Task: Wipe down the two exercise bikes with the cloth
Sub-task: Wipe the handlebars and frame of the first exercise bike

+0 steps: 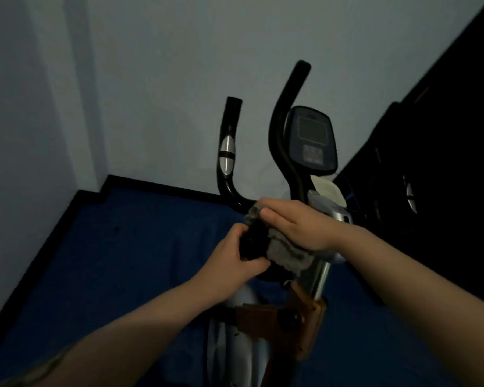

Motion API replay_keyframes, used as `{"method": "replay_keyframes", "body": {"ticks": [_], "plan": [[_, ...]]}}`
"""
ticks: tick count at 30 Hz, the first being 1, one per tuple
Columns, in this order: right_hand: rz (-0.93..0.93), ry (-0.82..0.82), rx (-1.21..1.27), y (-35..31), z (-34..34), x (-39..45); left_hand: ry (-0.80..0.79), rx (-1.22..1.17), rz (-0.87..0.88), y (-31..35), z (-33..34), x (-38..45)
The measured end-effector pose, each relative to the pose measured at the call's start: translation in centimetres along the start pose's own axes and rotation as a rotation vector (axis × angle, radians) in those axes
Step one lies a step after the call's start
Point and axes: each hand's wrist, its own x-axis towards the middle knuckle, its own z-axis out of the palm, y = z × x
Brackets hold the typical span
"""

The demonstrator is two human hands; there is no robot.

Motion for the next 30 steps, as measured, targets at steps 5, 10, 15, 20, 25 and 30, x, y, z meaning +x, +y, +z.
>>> {"method": "replay_keyframes", "body": {"ticks": [5,10,15,20,25,30], "plan": [[-0.071,-0.100,-0.069,-0.8,0.5,2.1,-0.023,-0.079,-0.088,-0.6,-0.2,0.0],[-0.120,-0.221,0.016,-1.5,0.3,2.9,-0.077,-0.133,-0.100,-1.0,-0.1,0.3],[-0.196,-0.384,-0.033,-2.9,0.7,4.0,-0.221,-0.170,-0.111,-0.8,-0.6,0.4],[-0.028,-0.320,0.080,-1.5,-0.5,4.1,-0.233,-0.086,-0.093,-0.7,-1.0,0.8],[-0.157,-0.245,-0.024,-1.9,1.1,3.5,-0.252,-0.059,-0.132,-0.6,-0.9,0.6],[0.030,-0.081,0.163,-0.4,0.4,1.7,-0.214,-0.037,-0.134,-0.3,-1.1,0.8]]}}
